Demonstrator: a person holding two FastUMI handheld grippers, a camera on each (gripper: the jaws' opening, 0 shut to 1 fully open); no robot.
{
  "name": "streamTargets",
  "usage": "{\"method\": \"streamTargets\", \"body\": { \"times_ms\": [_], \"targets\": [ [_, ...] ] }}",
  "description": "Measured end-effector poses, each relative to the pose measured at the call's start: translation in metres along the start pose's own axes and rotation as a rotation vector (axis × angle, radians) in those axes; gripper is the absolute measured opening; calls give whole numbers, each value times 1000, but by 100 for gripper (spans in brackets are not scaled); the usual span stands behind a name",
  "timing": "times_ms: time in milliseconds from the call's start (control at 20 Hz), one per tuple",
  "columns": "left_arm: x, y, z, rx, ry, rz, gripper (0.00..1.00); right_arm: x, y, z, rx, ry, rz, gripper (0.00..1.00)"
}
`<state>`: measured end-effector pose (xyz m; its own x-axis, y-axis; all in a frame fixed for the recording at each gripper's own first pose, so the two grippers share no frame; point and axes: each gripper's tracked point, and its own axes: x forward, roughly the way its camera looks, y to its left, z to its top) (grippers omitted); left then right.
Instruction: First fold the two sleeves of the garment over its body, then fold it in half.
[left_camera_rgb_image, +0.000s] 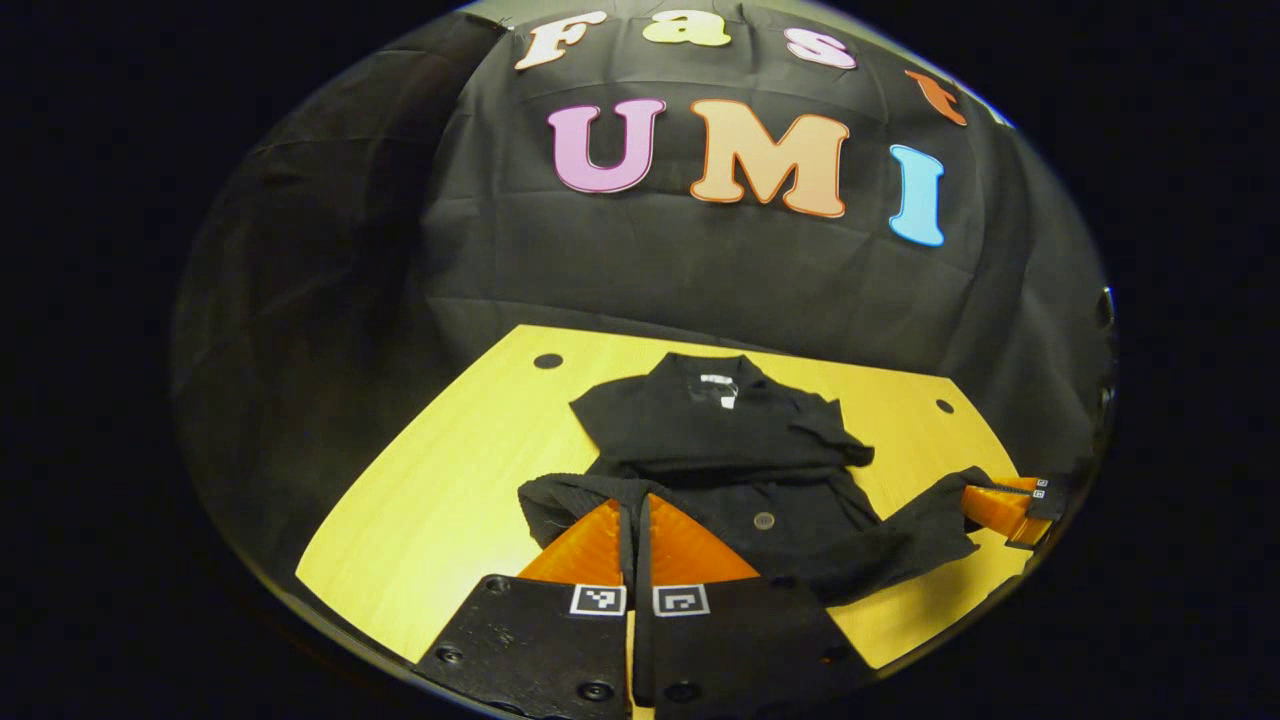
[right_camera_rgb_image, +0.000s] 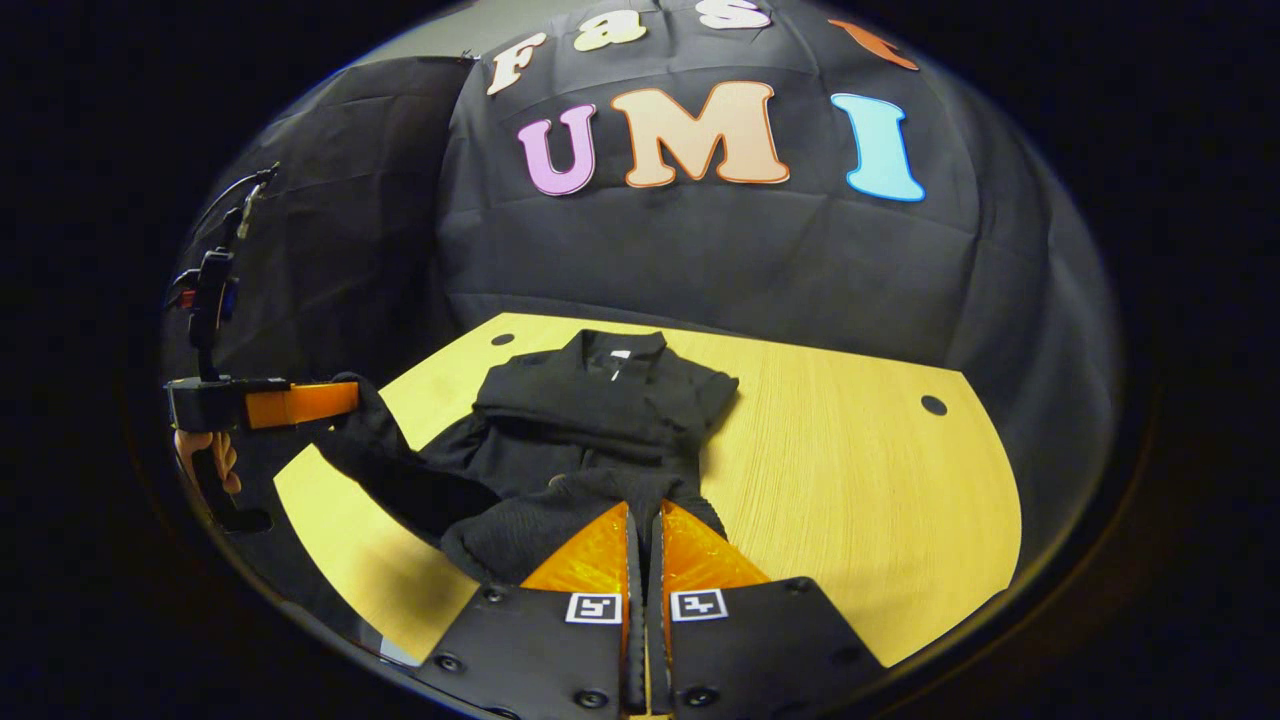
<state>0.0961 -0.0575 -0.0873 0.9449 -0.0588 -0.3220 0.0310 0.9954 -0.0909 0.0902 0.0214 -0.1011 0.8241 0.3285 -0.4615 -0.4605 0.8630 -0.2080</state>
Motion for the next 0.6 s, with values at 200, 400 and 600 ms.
{"method": "streamTargets", "body": {
  "times_ms": [200,400,600],
  "targets": [
    [45,0,38,9,-34,-45,0,27,-2,43,0,-32,-52,4],
    [92,0,64,24,-40,-77,0,63,-8,85,-3,-56,-104,4],
    [140,6,79,49,-35,-86,0,109,-20,111,44,-47,-135,3]
  ]
}}
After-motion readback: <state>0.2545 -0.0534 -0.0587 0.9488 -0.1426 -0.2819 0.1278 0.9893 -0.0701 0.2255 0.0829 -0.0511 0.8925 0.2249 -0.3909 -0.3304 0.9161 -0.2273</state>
